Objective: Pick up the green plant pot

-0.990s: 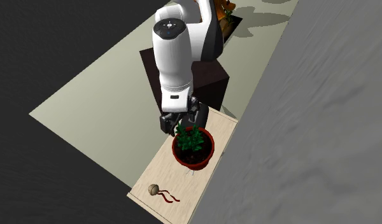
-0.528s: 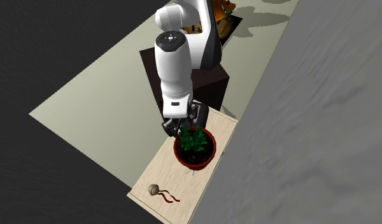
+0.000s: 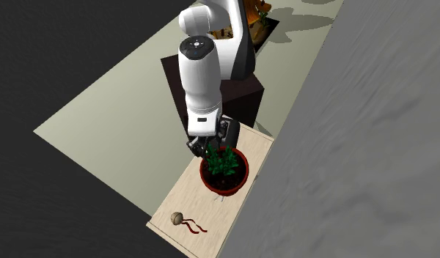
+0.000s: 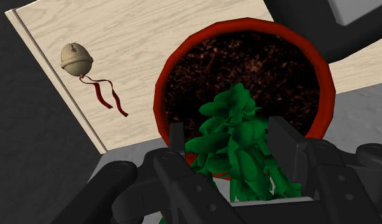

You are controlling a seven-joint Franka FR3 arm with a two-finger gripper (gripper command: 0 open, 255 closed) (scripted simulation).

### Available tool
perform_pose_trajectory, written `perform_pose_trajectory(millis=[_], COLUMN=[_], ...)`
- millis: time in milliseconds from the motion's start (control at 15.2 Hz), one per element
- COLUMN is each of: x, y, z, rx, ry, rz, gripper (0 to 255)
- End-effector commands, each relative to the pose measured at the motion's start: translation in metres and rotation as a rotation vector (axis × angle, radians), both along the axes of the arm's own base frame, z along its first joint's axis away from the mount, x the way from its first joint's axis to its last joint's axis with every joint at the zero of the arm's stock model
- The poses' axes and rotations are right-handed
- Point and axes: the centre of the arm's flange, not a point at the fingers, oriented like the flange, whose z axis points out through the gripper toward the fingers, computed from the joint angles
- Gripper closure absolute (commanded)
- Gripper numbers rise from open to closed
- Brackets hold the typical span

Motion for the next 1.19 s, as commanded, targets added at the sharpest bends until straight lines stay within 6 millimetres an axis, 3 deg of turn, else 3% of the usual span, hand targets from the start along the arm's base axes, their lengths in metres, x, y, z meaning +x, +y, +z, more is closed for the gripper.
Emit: perform_pose_trajectory(millis=[0,990,1122], x=[0.000,0.000,0.000], y=[0.000,0.000,0.000], z=[0.000,0.079,0.080], rx=[0.000,0.000,0.000], ry=[0.001,0.001,0.001], rz=[0.000,0.000,0.000], gripper=[255,255,255])
